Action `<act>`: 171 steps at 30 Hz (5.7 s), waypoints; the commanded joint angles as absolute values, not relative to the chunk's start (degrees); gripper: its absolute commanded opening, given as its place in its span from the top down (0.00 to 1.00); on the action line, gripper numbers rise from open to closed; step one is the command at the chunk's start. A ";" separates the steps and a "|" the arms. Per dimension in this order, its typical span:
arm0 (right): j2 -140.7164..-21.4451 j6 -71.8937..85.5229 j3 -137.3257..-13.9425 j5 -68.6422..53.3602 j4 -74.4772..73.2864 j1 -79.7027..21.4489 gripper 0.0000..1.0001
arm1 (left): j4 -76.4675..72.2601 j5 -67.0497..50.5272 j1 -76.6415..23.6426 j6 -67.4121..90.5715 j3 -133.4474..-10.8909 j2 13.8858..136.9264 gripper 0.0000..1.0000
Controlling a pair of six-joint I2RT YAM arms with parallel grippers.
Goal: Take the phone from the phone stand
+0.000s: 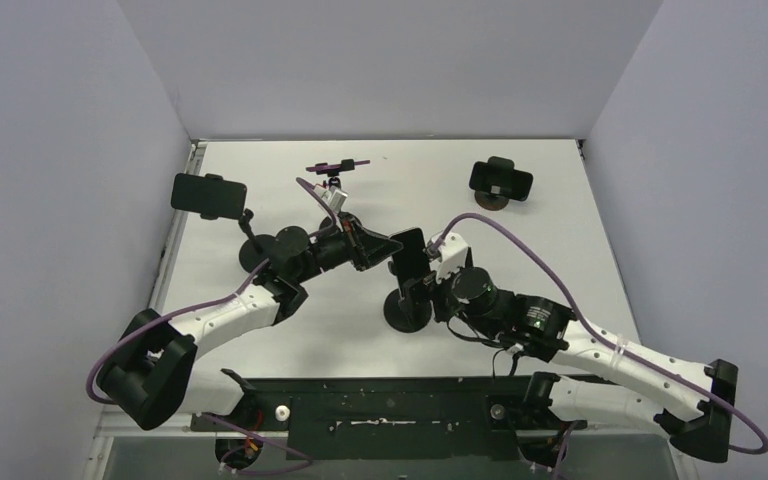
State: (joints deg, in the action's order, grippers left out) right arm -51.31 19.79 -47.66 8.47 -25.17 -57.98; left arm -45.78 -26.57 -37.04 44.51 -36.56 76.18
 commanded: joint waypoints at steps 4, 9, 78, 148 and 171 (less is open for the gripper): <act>-53.16 26.96 -47.22 33.17 -20.35 -67.06 0.00 | -42.23 -24.23 -36.45 45.48 -37.13 75.23 1.00; -55.53 27.95 -48.34 34.83 -20.31 -67.94 0.00 | -41.07 -24.42 -36.46 45.76 -37.25 75.30 1.00; -57.77 23.28 -42.53 18.35 -8.61 -57.61 0.50 | -32.95 -21.43 -36.03 45.25 -33.55 64.46 0.44; -57.79 22.63 -41.54 20.13 -5.45 -57.48 0.24 | -40.41 -25.56 -38.58 47.53 -33.58 71.81 1.00; -55.94 22.73 -38.57 20.08 -3.73 -57.49 0.33 | -39.84 -25.39 -38.41 47.40 -33.44 71.11 1.00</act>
State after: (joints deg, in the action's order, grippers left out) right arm -57.80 23.35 -39.31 18.41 -6.20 -57.82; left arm -38.17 -25.98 -39.03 47.44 -32.53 72.34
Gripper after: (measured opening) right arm 0.712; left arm 0.250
